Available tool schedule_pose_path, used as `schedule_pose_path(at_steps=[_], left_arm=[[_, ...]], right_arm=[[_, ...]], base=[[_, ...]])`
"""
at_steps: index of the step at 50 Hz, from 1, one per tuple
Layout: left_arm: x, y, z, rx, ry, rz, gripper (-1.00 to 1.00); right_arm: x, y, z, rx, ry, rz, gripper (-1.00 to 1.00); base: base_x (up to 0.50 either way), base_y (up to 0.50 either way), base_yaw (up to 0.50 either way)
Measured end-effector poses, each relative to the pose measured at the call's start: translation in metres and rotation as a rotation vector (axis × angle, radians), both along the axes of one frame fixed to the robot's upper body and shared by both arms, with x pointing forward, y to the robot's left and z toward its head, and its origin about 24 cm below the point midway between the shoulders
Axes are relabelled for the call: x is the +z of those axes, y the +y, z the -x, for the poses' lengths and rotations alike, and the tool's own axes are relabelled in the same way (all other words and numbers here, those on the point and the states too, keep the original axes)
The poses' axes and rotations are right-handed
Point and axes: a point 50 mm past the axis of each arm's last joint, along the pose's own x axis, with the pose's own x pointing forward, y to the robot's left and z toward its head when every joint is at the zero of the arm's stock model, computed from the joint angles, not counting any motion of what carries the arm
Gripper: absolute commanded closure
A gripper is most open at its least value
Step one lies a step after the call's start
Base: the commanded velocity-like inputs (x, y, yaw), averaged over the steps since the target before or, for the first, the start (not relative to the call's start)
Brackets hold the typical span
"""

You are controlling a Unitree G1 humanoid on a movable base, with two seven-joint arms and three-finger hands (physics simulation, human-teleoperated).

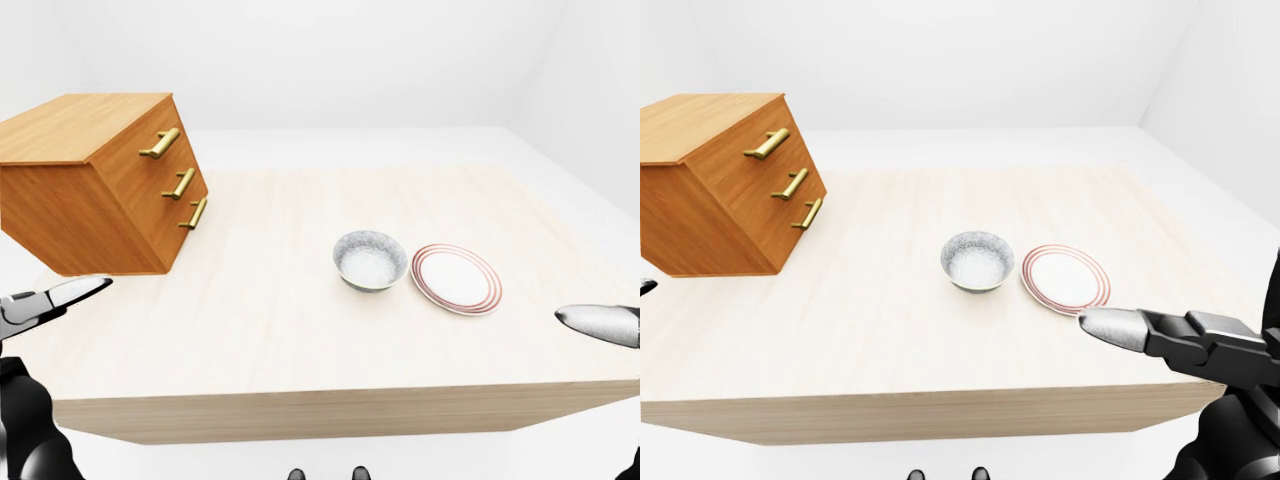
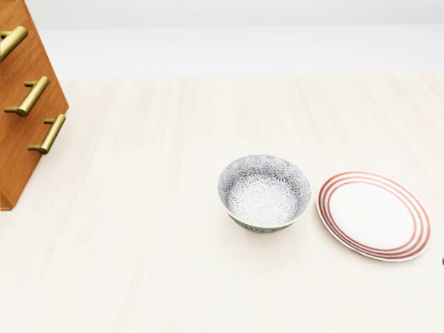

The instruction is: Put the bowl on top of the cabinet.

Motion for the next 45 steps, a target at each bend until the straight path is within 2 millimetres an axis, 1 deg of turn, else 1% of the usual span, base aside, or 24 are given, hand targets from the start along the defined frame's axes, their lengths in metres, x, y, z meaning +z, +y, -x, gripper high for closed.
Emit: schedule_pose_path(at_steps=[19,26,45], left_arm=[[-0.0006,0.0045,0.0006,0.016,0.003,0.008,-1.00],[-0.0010,0.0056,0.0017,0.023,0.005,0.008,-1.00],[-0.0030,0.0069,0.0021,0.030,0.015,0.012,-1.00]], right_arm=[[-0.0004,-0.0001,0.0029,-0.003,-0.002,0.002,-1.00],[-0.0013,0.0002,0.0034,-0.005,0.004,0.003,-1.00],[-0.0046,0.0028,0.0010,-0.009,0.032,0.019,-1.00]], base=[[0.50,0.00,0.00],[0.07,0.00,0.00],[0.03,0.49,0.00]])
